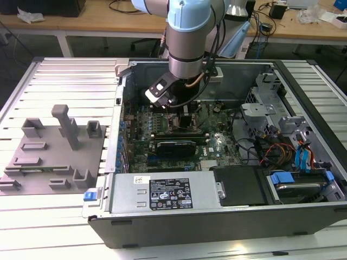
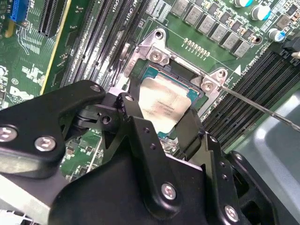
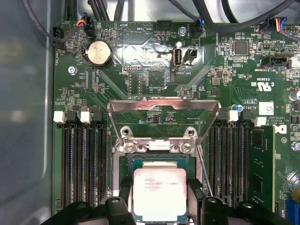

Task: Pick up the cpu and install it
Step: 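Place the cpu into insertion slot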

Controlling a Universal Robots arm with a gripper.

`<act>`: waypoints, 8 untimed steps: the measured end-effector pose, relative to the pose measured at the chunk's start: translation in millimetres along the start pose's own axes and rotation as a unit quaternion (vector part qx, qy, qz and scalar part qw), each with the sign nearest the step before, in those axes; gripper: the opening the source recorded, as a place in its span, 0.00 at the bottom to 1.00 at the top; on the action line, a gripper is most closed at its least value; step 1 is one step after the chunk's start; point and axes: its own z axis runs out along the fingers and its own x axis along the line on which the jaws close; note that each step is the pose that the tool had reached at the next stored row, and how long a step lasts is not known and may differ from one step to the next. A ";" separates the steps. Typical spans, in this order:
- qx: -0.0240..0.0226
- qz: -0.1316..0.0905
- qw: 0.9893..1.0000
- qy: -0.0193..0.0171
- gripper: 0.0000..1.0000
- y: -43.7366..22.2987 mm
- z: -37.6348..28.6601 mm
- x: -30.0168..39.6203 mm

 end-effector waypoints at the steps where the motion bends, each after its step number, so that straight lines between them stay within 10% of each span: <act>1: 0.000 0.000 1.000 0.000 0.55 0.0 0.1 0.0; 8: 0.000 0.000 1.000 0.000 0.62 0.0 0.3 0.1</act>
